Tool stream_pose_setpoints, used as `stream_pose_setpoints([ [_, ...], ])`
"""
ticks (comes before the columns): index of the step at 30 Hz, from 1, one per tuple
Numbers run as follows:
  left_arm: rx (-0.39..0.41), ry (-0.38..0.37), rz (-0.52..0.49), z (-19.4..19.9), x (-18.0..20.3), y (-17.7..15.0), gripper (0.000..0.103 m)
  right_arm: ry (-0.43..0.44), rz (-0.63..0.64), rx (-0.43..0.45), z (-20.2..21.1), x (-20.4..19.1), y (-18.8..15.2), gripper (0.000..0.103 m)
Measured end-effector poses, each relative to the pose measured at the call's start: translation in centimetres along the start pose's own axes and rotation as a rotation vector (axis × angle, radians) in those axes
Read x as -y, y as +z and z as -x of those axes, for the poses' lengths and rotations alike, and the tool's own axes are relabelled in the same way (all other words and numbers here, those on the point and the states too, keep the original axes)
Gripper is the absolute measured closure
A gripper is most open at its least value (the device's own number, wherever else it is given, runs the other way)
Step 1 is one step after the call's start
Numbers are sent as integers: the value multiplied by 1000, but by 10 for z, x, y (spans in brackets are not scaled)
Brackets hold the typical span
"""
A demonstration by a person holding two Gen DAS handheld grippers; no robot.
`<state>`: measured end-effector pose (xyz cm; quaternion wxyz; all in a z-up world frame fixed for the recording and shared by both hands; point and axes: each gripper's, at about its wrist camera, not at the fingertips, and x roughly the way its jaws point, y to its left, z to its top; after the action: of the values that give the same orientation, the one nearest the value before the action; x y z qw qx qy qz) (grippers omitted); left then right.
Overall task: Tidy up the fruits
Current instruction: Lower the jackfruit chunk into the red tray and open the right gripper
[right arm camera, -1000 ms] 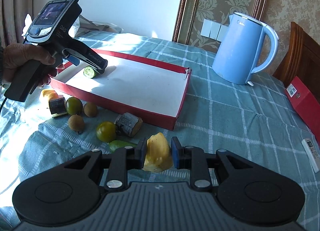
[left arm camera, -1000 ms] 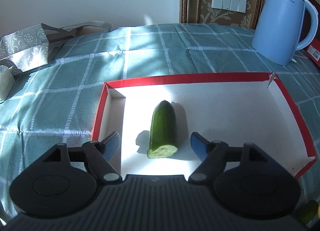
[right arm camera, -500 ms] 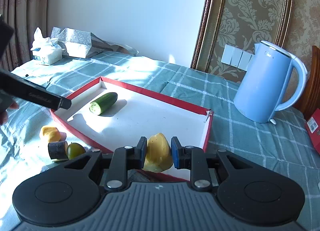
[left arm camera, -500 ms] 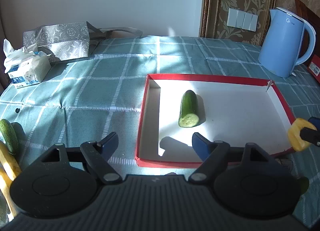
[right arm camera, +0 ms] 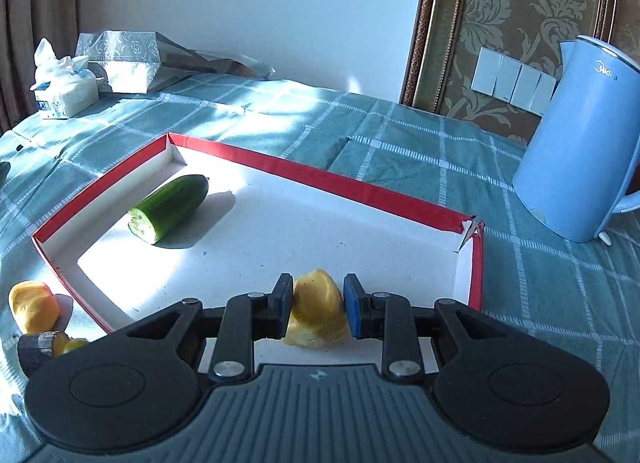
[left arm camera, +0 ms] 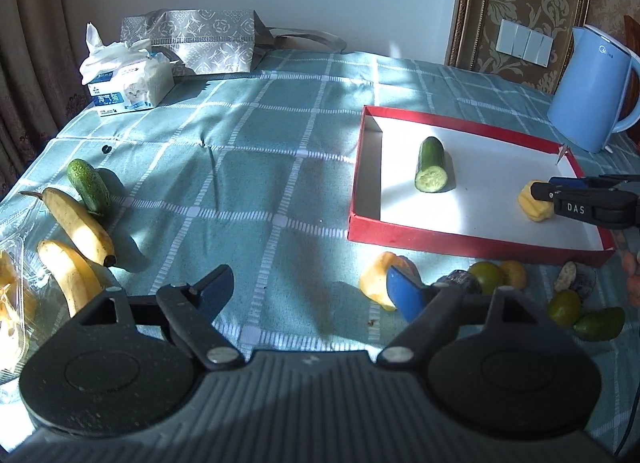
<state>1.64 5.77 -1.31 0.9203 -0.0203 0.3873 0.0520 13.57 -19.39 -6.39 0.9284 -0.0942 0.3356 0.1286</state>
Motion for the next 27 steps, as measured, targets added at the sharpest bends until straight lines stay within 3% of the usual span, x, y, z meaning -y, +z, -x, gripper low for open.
stream_pose_setpoints([
  [5, -17, 8, 4, -2, -1, -7, 20, 4, -22, 17, 15, 8, -2, 68],
  [12, -18, -30, -50, -6, 18, -13, 20, -7, -30, 71, 90, 15, -38, 63],
  [18, -10, -82, -153, -7, 43, -19, 20, -71, -55, 50, 136, 20, -84, 63],
  [23, 4, -126, -297, -7, 66, -29, 20, -104, -60, 11, 153, 22, -111, 63],
  [27, -2, -166, -322, -8, 76, -33, 20, -100, -80, -22, 156, 24, -122, 63],
])
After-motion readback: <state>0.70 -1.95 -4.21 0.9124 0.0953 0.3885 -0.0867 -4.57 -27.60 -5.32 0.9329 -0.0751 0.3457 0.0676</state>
